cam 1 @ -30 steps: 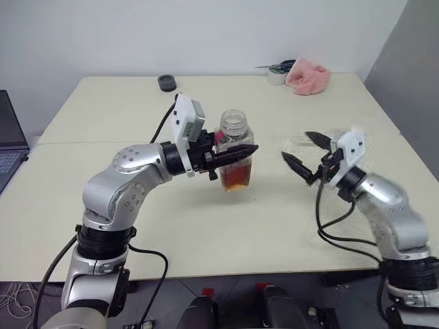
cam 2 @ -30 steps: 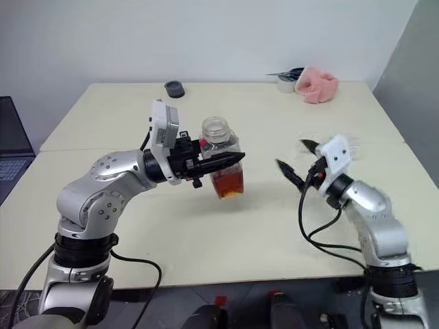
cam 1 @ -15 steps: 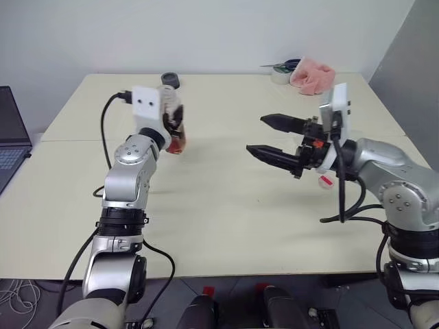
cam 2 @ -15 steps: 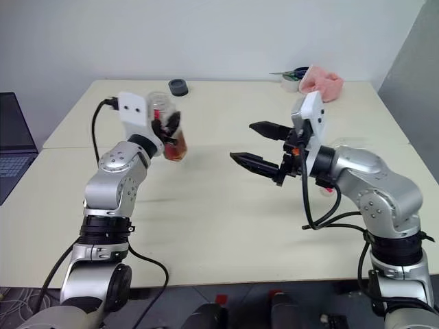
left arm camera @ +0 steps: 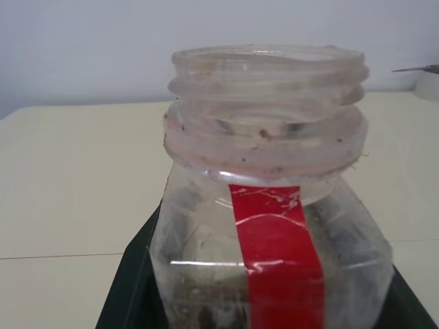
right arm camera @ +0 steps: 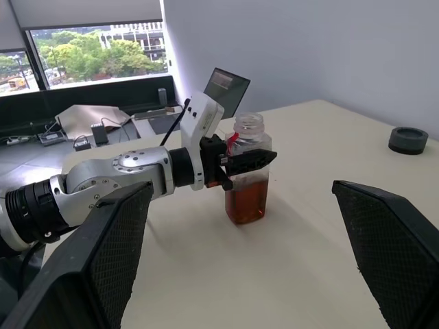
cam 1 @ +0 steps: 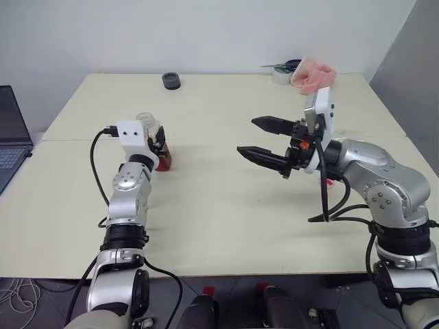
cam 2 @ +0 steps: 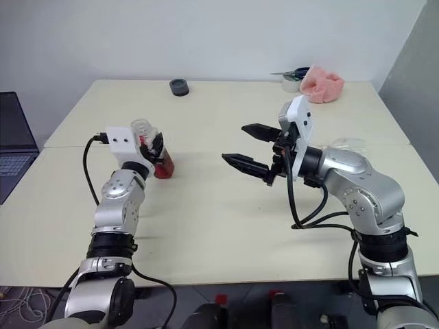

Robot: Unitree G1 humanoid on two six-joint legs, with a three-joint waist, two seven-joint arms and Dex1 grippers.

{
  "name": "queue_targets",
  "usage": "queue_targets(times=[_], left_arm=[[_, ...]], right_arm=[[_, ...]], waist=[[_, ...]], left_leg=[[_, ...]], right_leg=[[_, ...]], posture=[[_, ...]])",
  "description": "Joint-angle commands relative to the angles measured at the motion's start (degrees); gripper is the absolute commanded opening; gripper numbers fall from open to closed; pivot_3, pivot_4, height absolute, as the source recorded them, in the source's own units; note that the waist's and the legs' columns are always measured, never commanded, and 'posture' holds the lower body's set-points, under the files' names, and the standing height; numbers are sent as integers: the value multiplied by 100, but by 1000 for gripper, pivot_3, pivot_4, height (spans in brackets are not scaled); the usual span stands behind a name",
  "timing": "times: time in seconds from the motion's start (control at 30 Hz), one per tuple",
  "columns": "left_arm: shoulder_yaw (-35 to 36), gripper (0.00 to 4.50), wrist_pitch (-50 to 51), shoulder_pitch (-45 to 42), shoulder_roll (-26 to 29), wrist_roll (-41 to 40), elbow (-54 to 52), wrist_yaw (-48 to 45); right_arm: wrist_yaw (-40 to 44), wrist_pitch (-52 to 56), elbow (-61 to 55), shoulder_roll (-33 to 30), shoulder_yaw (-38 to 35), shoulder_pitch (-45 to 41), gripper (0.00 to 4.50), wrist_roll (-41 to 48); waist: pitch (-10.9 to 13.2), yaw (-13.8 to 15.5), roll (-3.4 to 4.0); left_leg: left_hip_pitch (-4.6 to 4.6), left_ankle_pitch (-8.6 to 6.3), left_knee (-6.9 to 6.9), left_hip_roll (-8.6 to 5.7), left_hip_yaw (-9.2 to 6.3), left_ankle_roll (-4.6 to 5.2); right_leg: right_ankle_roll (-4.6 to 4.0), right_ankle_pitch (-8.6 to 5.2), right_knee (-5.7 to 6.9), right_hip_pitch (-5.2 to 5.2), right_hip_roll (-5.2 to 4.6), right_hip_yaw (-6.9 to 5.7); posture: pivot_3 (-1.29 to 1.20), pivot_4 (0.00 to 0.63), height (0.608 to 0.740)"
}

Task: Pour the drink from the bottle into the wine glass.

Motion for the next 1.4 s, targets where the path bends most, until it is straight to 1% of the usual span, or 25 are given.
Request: queue_targets(times=[0.03,0.2,0.47,0.5,0.7,0.8,0.97,1.1,1.17,1.27,1.33,1.4], left_arm=[[58,1794,-220,-153,46,-5,46,-105],[94,1794,-273,-181,46,-75,150,-257],[177,4274,-213,-110,13,-132,159,-284],[187,4462,-195,-84,-5,-154,127,-280],[142,4462,73,366,-114,-197,-352,-263],[103,4462,369,748,-142,-157,-771,-200],[181,4462,789,1113,-145,-199,-1311,-76],[199,4462,1153,1448,-148,-264,-1912,-39],[176,4462,1425,1776,-99,-308,-2388,-93],[39,4462,1743,2300,142,-286,-3122,-383],[65,4462,2149,2750,427,-557,-3849,-771],[40,4462,2497,3104,824,-819,-4487,-1249]], right_arm=[[-62,-114,-153,44,-96,-32,4460,-29],[-144,-114,-207,78,-84,18,4460,-60],[-180,-85,-258,73,-96,80,4500,-122],[-185,-88,-270,76,-95,84,4500,-125],[-197,-44,-349,112,-91,118,4500,-72],[-249,-10,-394,150,-109,160,4500,-42],[-406,99,-574,242,-143,336,4500,49],[-541,130,-738,275,-131,572,4500,89],[-701,228,-892,317,-183,783,4500,193],[-897,332,-1135,314,-184,1110,4500,233],[-991,365,-1230,219,-214,1438,4500,140],[-1100,357,-1164,130,-364,1697,4500,39]], waist=[[-1,-3,-1],[-1,-5,-1],[-2,-6,-2],[-2,-6,-2],[-2,-12,-2],[-2,-15,-2],[-3,-10,-4],[-4,-9,-4],[-4,-11,-4],[-4,-19,-4],[-5,-17,-6],[-5,-12,-6]], left_leg=[[0,0,0,0,0,0],[1,0,1,0,0,0],[2,0,1,0,0,0],[2,0,1,0,0,0],[2,0,0,1,0,0],[3,0,-1,2,-1,0],[3,0,0,2,-3,0],[3,0,0,2,-3,0],[4,0,-1,2,-4,0],[5,0,-5,4,-2,0],[6,0,-5,4,-2,1],[8,-1,-5,4,-6,1]], right_leg=[[0,0,1,0,0,0],[0,0,3,0,0,-1],[0,0,4,0,0,-1],[0,0,4,0,0,-1],[0,0,4,0,0,1],[0,0,5,0,1,1],[0,0,5,1,1,3],[0,0,4,2,0,4],[0,0,4,2,1,4],[0,0,4,2,1,11],[0,0,5,2,2,11],[0,-1,3,7,2,9]], posture=[[0,150,740],[0,150,740],[0,150,740],[0,150,740],[0,150,740],[0,150,740],[0,150,740],[0,150,740],[0,150,740],[0,150,740],[0,150,740],[0,150,740]])
